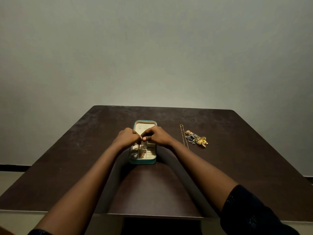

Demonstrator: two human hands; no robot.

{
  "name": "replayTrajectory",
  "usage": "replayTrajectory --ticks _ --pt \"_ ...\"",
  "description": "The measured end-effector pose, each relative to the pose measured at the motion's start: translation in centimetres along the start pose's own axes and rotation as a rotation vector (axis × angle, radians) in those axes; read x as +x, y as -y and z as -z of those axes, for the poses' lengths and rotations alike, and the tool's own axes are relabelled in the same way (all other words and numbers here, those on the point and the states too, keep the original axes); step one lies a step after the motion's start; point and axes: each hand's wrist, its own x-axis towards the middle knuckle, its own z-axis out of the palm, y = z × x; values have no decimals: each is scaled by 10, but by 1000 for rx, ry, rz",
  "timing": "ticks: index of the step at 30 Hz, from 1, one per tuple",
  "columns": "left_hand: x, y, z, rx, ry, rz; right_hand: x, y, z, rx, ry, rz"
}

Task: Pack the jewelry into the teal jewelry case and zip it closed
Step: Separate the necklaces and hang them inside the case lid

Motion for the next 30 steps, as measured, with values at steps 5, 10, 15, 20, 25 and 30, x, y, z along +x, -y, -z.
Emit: replayTrajectory --ticks 5,10,15,20,25,30 --pt "-4 -8 4 -101 -113 -43 0 4 3 121 21 -8" --pt "-10 -23 9 -226 -182 -59 0 12 7 152 -86 31" --pt "-5 -27 13 -250 -245 -82 6 13 12 143 -219 33" --pt "-5 -33 18 -343 -322 -101 9 18 14 168 -236 41" --pt "-6 -40 28 -395 -363 -148 15 17 14 174 -284 33" --pt "-9 -51 45 -470 -465 -191 21 17 18 214 -331 24"
